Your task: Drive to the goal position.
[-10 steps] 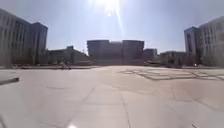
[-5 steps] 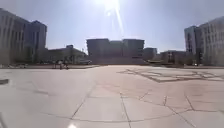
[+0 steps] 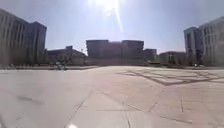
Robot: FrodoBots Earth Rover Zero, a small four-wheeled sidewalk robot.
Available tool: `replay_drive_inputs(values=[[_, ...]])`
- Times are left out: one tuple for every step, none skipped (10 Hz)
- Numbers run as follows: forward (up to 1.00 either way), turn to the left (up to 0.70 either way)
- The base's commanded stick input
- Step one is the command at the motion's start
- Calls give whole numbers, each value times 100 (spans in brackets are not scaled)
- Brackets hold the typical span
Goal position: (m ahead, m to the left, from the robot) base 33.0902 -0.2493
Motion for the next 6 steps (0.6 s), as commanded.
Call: replay_drive_inputs(values=[[100,22],[100,0],[100,0],[100,0],[100,0],[100,0]])
